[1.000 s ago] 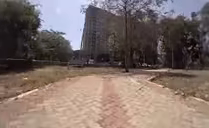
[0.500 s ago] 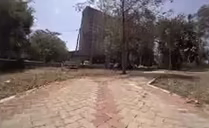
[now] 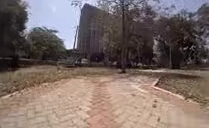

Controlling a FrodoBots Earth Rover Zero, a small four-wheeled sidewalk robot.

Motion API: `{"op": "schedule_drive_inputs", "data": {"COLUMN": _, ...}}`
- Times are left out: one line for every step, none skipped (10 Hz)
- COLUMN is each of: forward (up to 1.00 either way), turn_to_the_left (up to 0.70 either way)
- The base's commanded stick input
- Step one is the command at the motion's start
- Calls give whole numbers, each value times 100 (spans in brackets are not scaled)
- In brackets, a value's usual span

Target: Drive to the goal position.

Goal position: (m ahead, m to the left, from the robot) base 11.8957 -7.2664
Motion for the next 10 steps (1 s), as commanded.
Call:
{"op": "schedule_drive_inputs", "data": {"forward": 100, "turn_to_the_left": -34}}
{"op": "schedule_drive_inputs", "data": {"forward": 100, "turn_to_the_left": -34}}
{"op": "schedule_drive_inputs", "data": {"forward": 100, "turn_to_the_left": -34}}
{"op": "schedule_drive_inputs", "data": {"forward": 100, "turn_to_the_left": -34}}
{"op": "schedule_drive_inputs", "data": {"forward": 100, "turn_to_the_left": -34}}
{"op": "schedule_drive_inputs", "data": {"forward": 100, "turn_to_the_left": -34}}
{"op": "schedule_drive_inputs", "data": {"forward": 100, "turn_to_the_left": 0}}
{"op": "schedule_drive_inputs", "data": {"forward": 100, "turn_to_the_left": 0}}
{"op": "schedule_drive_inputs", "data": {"forward": 100, "turn_to_the_left": -1}}
{"op": "schedule_drive_inputs", "data": {"forward": 100, "turn_to_the_left": -2}}
